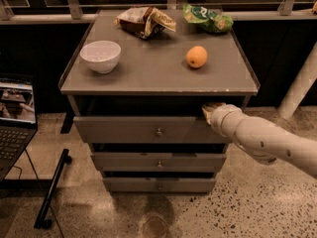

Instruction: Open top drawer

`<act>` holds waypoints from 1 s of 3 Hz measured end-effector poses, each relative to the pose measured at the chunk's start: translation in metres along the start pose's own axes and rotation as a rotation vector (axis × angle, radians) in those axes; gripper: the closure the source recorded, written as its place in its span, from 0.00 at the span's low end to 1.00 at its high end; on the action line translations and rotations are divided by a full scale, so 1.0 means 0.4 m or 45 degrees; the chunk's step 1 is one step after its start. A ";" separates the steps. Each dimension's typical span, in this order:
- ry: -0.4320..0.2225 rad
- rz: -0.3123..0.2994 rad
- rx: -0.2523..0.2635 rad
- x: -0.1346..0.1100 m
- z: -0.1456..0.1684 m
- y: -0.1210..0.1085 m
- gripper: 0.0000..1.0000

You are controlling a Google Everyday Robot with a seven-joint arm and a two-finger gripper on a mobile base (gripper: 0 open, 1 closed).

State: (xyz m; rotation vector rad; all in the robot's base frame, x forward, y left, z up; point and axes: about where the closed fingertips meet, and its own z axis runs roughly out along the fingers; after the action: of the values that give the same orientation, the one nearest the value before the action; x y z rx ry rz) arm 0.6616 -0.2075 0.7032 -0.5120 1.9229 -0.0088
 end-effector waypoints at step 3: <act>0.041 -0.096 0.071 0.015 0.067 -0.058 1.00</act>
Offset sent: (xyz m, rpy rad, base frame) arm 0.0448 -0.0313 -0.0151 -0.1445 -0.0076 -0.0506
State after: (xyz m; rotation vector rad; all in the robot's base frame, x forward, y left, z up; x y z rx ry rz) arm 0.6915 -0.2244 0.6925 -0.5497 1.9282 -0.1197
